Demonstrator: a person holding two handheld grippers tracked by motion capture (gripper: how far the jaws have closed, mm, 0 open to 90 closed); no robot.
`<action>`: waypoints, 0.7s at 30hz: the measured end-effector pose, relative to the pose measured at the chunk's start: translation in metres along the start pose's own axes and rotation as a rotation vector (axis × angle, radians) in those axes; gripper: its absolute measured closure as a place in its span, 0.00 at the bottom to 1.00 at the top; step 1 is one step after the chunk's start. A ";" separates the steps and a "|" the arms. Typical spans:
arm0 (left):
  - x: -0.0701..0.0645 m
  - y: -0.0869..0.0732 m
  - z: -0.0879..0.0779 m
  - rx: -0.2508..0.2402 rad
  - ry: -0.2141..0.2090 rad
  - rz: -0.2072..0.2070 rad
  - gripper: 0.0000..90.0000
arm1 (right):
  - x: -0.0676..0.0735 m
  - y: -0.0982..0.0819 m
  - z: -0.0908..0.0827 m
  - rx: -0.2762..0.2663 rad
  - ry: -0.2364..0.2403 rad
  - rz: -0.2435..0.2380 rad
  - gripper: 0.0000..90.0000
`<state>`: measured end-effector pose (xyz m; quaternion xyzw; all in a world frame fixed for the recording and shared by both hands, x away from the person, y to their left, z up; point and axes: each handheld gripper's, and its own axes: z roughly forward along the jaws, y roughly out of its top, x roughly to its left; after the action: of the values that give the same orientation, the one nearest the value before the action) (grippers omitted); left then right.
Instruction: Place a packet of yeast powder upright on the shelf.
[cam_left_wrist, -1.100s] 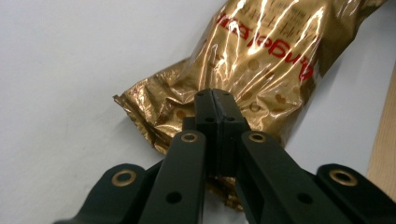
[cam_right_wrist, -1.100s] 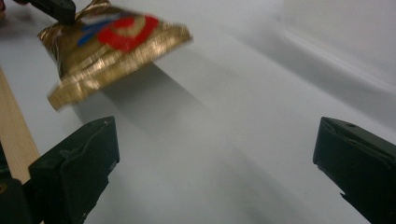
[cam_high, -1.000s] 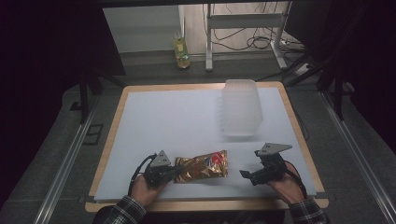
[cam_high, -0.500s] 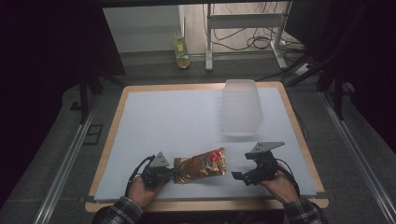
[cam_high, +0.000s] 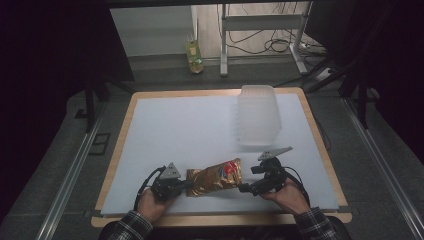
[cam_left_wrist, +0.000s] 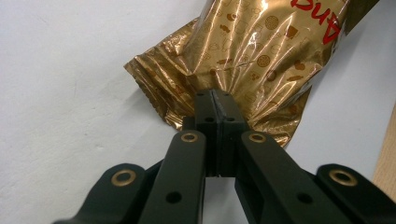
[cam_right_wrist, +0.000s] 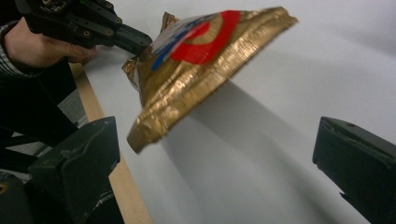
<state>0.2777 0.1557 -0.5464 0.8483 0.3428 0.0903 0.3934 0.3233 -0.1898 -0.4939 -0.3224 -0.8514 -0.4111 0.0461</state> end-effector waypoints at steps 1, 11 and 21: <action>0.000 0.000 0.000 0.001 0.001 0.004 1.00 | 0.001 0.002 0.001 0.002 0.001 -0.001 0.03; -0.001 0.000 0.000 0.000 0.006 0.015 1.00 | 0.001 0.020 0.020 0.010 0.057 0.090 0.24; -0.001 0.000 0.000 -0.001 0.006 0.014 1.00 | -0.004 0.027 0.037 0.030 0.149 0.218 0.48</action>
<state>0.2769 0.1551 -0.5462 0.8502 0.3379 0.0960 0.3921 0.3489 -0.1522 -0.5016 -0.3806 -0.8116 -0.4139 0.1585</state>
